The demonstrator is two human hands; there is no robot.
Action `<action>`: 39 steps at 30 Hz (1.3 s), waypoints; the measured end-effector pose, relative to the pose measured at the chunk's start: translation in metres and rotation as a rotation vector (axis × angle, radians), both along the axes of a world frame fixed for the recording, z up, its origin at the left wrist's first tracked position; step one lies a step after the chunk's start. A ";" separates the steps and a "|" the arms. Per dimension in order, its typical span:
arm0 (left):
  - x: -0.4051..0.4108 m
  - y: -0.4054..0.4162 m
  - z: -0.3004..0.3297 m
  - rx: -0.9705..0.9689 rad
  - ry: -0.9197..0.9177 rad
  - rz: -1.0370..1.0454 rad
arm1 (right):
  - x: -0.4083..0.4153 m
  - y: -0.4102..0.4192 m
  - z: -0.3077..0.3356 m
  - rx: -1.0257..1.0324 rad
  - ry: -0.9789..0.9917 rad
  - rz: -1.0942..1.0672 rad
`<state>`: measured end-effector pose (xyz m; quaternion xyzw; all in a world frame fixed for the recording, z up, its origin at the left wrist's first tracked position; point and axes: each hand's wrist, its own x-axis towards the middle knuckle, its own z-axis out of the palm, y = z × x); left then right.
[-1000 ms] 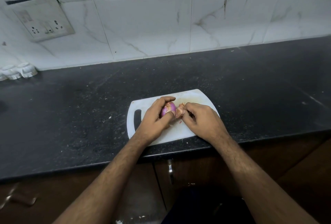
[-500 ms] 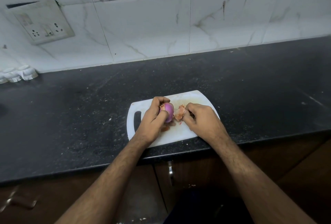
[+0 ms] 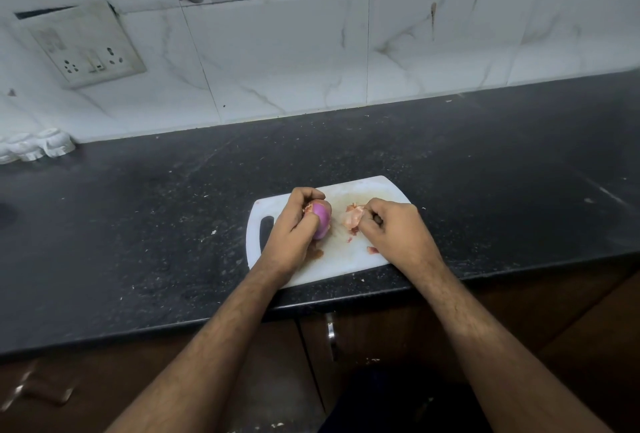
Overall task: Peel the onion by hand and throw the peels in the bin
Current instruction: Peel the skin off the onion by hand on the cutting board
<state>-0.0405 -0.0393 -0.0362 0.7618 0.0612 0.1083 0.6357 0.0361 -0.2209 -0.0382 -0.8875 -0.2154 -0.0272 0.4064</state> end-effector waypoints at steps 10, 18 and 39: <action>0.002 0.000 -0.005 0.180 -0.092 -0.064 | -0.003 -0.002 -0.002 -0.054 -0.224 0.117; 0.008 0.002 -0.011 0.183 -0.155 -0.091 | -0.002 -0.003 -0.010 -0.058 -0.310 0.188; 0.011 0.005 -0.017 0.371 -0.211 -0.087 | -0.003 -0.006 -0.013 0.053 -0.466 0.234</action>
